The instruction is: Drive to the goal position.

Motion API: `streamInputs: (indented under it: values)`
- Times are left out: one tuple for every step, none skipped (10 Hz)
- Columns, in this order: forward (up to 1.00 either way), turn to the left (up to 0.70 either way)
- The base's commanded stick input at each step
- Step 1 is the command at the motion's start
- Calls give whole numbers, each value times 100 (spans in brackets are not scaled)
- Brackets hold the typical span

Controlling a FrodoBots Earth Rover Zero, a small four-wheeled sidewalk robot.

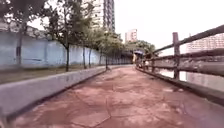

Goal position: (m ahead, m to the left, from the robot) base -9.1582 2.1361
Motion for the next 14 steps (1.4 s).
streamInputs:
  values:
    - [100, 0]
    - [100, 0]
    - [100, 0]
    - [100, 0]
    - [100, 0]
    - [100, 0]
    - [100, 0]
    - [100, 0]
    - [100, 0]
    - [100, 0]
    - [100, 0]
    - [100, 0]
    - [100, -1]
    - [100, -13]
